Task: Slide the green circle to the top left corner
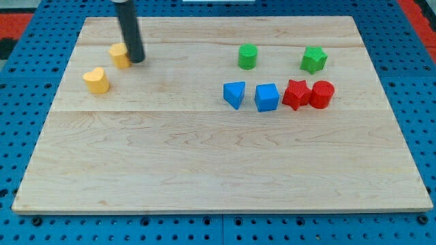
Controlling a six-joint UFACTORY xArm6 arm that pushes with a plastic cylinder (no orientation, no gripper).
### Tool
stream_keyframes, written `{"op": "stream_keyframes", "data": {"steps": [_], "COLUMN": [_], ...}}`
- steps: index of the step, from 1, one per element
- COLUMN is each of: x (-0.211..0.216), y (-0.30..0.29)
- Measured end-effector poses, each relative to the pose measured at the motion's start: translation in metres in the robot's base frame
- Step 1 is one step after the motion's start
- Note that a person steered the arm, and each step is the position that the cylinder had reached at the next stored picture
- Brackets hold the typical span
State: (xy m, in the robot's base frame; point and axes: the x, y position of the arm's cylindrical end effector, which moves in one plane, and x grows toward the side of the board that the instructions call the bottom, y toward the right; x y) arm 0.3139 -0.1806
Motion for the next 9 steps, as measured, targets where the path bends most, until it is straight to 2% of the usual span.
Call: {"op": "stream_keyframes", "data": {"steps": [1,2,3,5,6,7,8,9], "x": [0.000,0.029,0.064,0.034,0.018,-0.027,-0.046,-0.056], "y": [0.000,0.103,0.174,0.237,0.242,0.203,0.214,0.277]}}
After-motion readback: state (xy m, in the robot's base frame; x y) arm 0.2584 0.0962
